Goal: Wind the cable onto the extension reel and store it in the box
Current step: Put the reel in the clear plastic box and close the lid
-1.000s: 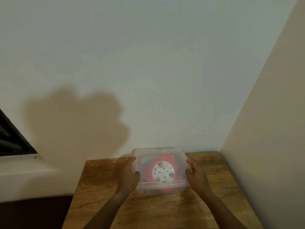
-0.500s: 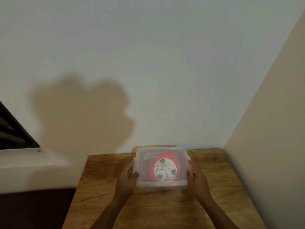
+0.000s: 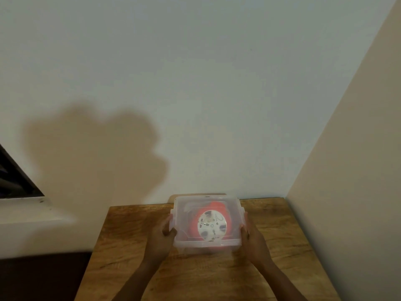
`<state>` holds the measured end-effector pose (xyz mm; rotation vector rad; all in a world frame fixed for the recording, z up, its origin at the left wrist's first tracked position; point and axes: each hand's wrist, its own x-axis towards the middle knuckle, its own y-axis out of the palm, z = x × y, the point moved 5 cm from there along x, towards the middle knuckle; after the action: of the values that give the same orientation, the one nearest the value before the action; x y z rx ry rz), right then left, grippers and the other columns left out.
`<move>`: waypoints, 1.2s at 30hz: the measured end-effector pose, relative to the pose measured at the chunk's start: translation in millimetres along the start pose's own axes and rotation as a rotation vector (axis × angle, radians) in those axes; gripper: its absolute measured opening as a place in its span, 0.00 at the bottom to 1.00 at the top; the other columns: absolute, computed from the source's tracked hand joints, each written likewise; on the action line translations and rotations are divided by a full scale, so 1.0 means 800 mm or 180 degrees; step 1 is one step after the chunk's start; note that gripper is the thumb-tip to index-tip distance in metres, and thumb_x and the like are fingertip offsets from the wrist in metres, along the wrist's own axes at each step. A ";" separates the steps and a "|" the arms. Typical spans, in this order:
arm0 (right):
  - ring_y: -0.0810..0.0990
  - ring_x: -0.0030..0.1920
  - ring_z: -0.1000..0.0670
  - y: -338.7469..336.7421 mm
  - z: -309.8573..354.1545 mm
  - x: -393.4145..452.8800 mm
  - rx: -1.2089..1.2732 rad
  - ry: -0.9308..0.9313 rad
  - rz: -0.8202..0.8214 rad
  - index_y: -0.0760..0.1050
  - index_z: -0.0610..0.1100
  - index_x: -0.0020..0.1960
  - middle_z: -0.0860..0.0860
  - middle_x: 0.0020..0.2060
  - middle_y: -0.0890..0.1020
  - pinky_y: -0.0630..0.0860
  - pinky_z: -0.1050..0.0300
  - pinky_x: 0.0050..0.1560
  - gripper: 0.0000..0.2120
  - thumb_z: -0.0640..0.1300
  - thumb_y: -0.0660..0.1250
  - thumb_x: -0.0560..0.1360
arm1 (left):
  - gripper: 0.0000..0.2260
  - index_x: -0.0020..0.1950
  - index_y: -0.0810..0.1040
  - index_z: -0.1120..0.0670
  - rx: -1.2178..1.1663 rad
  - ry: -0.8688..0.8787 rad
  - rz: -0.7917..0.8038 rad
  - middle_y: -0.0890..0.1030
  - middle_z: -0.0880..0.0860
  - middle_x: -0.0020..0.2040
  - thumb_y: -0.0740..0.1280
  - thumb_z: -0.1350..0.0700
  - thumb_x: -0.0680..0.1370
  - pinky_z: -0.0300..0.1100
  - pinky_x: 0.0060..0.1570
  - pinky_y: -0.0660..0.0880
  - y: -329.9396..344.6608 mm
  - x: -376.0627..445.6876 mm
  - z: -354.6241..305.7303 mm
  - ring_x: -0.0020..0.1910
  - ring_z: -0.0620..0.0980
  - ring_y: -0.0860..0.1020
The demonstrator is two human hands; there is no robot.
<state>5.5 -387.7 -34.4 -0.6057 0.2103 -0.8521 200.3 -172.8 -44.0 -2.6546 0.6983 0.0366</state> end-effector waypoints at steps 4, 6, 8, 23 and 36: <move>0.79 0.43 0.63 -0.007 0.006 0.004 -0.0400 -0.0077 0.0079 0.67 0.57 0.67 0.58 0.52 0.81 0.73 0.72 0.39 0.14 0.53 0.53 0.82 | 0.21 0.74 0.73 0.51 0.0413 0.0167 0.0080 0.80 0.52 0.68 0.66 0.61 0.82 0.49 0.53 0.84 0.002 -0.003 -0.008 0.60 0.53 0.83; 0.80 0.41 0.63 -0.012 0.002 0.013 -0.0544 -0.0082 0.0279 0.67 0.55 0.66 0.56 0.50 0.82 0.78 0.67 0.41 0.15 0.53 0.53 0.82 | 0.20 0.72 0.76 0.50 0.0407 0.0169 0.0166 0.82 0.51 0.67 0.68 0.62 0.80 0.49 0.53 0.84 -0.001 0.003 -0.013 0.58 0.52 0.84; 0.82 0.42 0.60 -0.013 -0.003 0.018 -0.0642 -0.0119 0.0392 0.64 0.53 0.70 0.54 0.51 0.83 0.80 0.63 0.42 0.17 0.52 0.53 0.82 | 0.20 0.70 0.78 0.50 0.0405 0.0150 0.0205 0.82 0.51 0.66 0.69 0.63 0.79 0.51 0.53 0.84 -0.006 0.002 -0.018 0.57 0.52 0.84; 0.82 0.50 0.56 -0.011 -0.025 -0.056 0.0502 0.0312 0.0210 0.61 0.58 0.71 0.58 0.57 0.79 0.81 0.63 0.42 0.20 0.57 0.55 0.80 | 0.24 0.75 0.72 0.50 -0.0300 -0.0315 0.0058 0.79 0.55 0.69 0.70 0.61 0.79 0.50 0.46 0.85 -0.007 -0.067 0.021 0.54 0.52 0.84; 0.85 0.48 0.40 -0.025 -0.037 -0.057 0.2403 0.1805 0.0647 0.78 0.38 0.58 0.42 0.48 0.85 0.78 0.38 0.56 0.11 0.41 0.67 0.77 | 0.28 0.77 0.68 0.53 -0.1211 -0.1291 0.0390 0.77 0.57 0.69 0.71 0.52 0.79 0.53 0.47 0.84 -0.006 -0.069 0.039 0.57 0.57 0.82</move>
<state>-49.5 -375.5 -49.9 0.3699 0.4259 -0.8141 156.8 -131.4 -63.9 -2.8123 0.7714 0.7898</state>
